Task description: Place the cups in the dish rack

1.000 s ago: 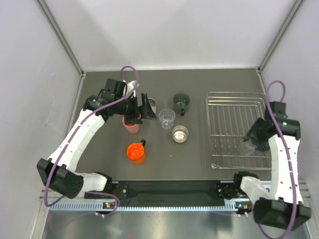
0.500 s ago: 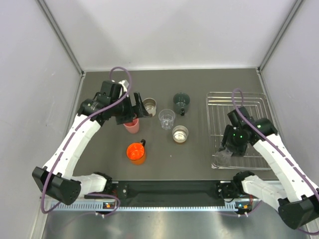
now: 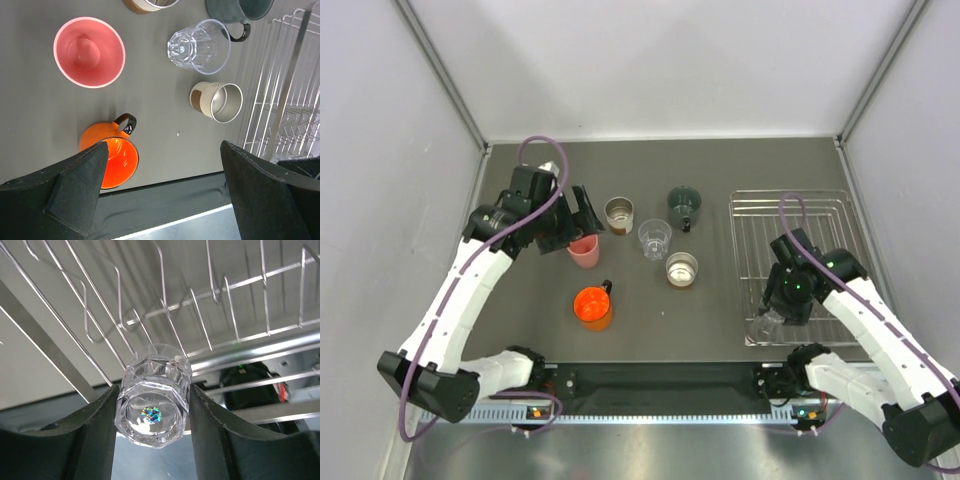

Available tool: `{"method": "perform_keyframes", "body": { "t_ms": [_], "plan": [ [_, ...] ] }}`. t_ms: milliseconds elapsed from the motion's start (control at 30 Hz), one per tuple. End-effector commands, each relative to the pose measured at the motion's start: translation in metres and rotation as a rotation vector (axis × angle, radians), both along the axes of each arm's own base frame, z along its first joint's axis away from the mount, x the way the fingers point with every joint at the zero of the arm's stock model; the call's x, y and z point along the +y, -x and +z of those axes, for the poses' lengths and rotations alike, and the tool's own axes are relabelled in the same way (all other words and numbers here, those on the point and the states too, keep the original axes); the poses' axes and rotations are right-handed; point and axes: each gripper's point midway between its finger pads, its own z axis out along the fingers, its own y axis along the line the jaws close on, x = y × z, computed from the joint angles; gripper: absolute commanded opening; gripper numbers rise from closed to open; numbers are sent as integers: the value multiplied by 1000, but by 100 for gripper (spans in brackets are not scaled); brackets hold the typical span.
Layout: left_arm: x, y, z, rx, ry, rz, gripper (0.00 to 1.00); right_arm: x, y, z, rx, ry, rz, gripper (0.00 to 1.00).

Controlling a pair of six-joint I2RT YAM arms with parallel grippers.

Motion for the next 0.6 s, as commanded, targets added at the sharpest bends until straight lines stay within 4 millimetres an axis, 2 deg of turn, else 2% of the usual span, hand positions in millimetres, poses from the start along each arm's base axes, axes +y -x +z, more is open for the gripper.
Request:
{"method": "perform_keyframes", "body": {
  "t_ms": [0, 233, 467, 567],
  "plan": [
    [-2, 3, 17, -33, 39, -3, 99, 4, 1, -12, -7, -7, -22, 0],
    [0, 12, 20, -43, 54, -1, 99, 0, -11, -12, -59, 23, -51, 0],
    [-1, 16, 21, -43, 69, -2, 99, 6, -11, -20, -78, 3, -44, 0],
    [-1, 17, 21, -42, 72, -7, 99, 8, -10, -21, -87, -5, -50, 6]
  ]
}}
